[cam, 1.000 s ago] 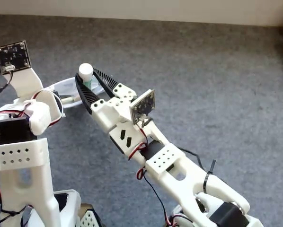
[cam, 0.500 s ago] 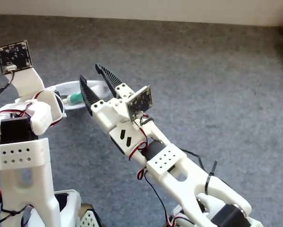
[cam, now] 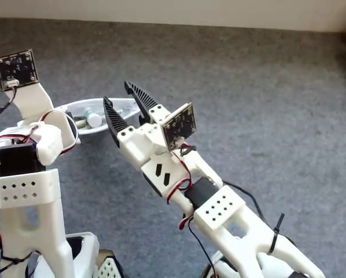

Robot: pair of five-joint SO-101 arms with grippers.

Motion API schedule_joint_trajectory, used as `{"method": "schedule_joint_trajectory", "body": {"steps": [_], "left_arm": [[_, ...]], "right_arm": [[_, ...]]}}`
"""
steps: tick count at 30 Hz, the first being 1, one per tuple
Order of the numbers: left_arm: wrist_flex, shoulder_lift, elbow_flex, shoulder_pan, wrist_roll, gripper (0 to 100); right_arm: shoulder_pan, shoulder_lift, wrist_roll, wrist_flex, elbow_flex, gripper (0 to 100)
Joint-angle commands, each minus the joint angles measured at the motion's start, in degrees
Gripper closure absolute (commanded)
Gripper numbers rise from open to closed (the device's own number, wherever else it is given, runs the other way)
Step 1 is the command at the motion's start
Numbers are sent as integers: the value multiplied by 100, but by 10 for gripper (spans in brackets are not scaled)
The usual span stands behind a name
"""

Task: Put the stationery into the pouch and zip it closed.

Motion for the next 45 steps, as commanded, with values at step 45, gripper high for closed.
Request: {"method": "schedule_joint_trajectory", "body": {"steps": [45], "left_arm": [[-62, -57, 13, 57, -53, 992]], "right_arm": [[180, -1745, -9, 3855, 40, 828]]}}
